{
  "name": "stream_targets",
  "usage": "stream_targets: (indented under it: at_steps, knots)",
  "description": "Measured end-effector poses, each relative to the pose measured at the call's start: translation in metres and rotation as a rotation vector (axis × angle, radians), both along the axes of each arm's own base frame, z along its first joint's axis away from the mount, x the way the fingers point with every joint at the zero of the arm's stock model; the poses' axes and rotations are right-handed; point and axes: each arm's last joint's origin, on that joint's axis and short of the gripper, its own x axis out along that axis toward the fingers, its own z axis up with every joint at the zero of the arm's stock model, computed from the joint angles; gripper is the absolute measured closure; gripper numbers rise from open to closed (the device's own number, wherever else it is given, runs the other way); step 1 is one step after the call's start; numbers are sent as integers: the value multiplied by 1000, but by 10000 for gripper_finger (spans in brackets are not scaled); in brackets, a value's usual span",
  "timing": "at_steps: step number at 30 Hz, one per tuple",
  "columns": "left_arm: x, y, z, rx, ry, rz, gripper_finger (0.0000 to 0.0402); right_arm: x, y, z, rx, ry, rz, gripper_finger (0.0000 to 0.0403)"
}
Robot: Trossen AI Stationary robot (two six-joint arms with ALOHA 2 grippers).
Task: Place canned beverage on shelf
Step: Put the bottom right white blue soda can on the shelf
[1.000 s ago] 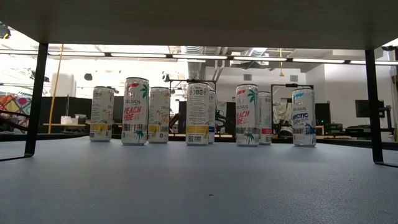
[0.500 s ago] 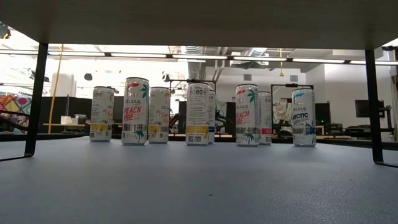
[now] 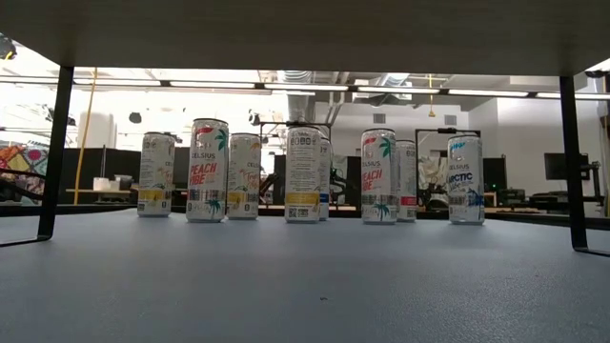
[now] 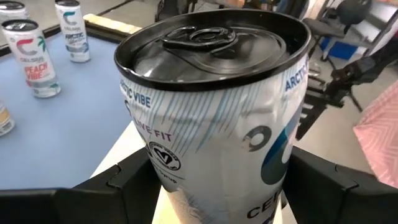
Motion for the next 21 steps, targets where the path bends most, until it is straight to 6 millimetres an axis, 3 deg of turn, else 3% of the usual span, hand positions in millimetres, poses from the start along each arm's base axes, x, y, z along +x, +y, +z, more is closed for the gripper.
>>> stream_targets:
  at_steps: [8, 21]
  knots:
    - [-8, 3, 2, 134, 22, -33, 136, 1, 0, 1, 6, -11, -1, 117]
    - [-11, 3, 7, 197, 21, -70, 136, -2, 11, 3, 84, -53, -16, 117]
